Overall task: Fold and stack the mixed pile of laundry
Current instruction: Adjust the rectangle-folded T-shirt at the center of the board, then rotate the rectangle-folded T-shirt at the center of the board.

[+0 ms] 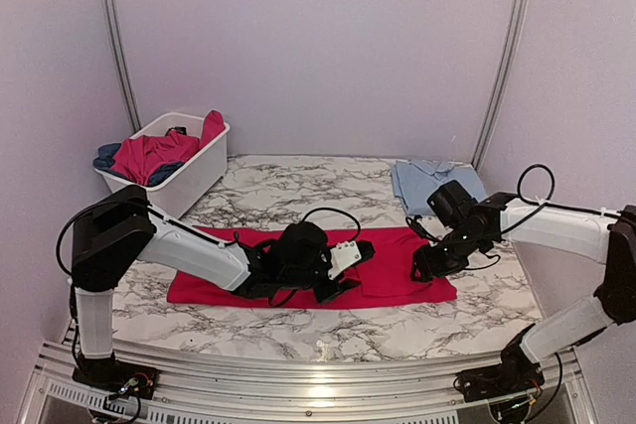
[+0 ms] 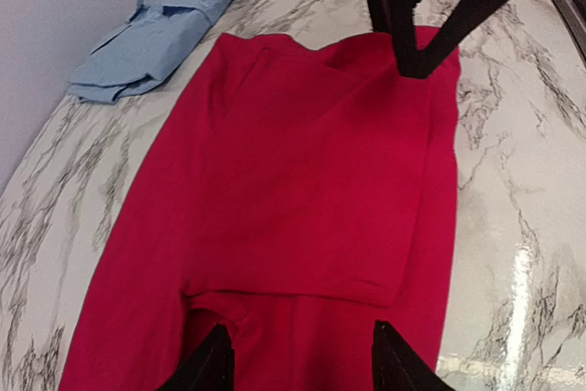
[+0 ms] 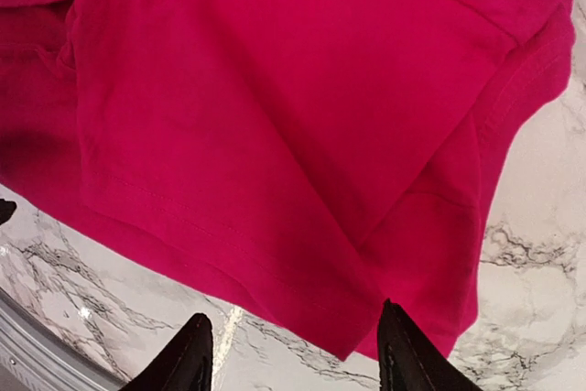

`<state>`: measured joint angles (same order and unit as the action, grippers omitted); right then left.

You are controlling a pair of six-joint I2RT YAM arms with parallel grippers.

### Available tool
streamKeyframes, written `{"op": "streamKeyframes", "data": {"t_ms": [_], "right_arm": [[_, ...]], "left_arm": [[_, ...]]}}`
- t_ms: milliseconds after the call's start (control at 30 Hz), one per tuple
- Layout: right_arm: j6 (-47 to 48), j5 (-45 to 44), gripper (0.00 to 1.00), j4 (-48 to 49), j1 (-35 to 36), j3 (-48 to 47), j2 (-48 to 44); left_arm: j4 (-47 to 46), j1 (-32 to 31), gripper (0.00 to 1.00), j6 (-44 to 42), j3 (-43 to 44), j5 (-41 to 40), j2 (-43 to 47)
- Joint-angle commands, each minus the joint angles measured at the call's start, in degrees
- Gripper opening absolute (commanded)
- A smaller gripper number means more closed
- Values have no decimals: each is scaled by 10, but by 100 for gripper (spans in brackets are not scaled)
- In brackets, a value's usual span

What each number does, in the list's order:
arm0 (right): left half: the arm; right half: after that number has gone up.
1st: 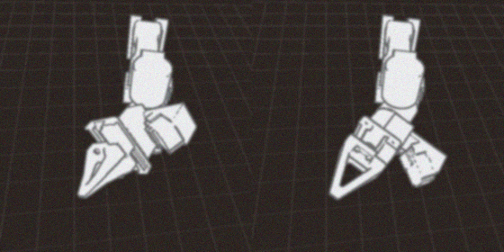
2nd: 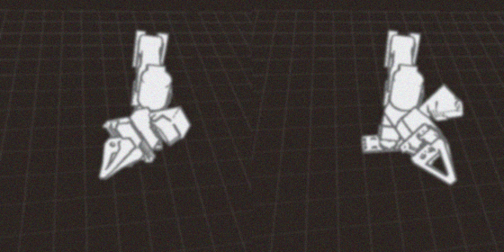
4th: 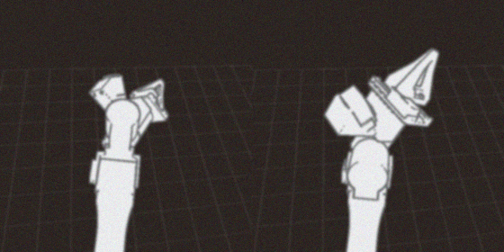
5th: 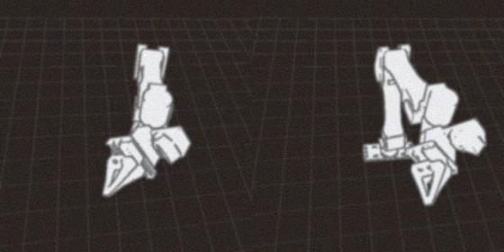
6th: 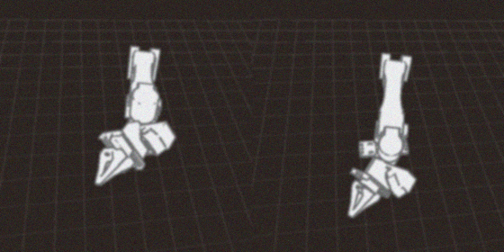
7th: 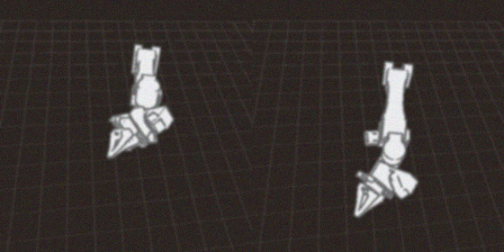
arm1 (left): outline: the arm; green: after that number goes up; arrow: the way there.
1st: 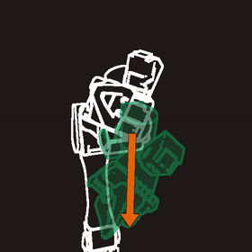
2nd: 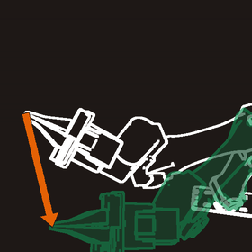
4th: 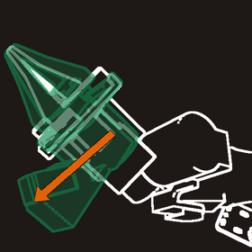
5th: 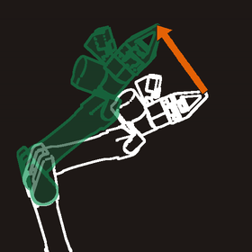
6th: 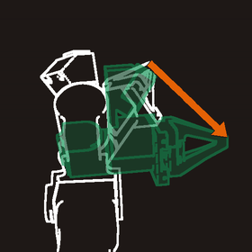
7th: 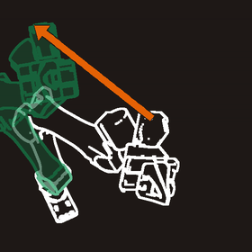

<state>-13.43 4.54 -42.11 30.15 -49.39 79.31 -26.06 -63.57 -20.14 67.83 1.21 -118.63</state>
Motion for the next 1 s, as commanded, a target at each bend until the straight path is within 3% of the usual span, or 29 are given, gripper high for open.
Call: {"op": "streamKeyframes", "data": {"t_ms": [0,233,433,733,967], "right_arm": [[-9,7,56,47,-14,-31,-26],[-5,5,57,90,15,-56,89],[2,-8,56,114,28,-55,148],[29,-3,55,135,36,-77,235],[72,-14,55,123,35,-221,365]], "left_arm": [[39,54,53,117,-32,-91,105],[283,139,51,255,12,-191,90],[362,170,48,315,-5,-219,70],[395,180,43,400,-157,-227,127],[401,190,42,460,-220,-243,180]]}}
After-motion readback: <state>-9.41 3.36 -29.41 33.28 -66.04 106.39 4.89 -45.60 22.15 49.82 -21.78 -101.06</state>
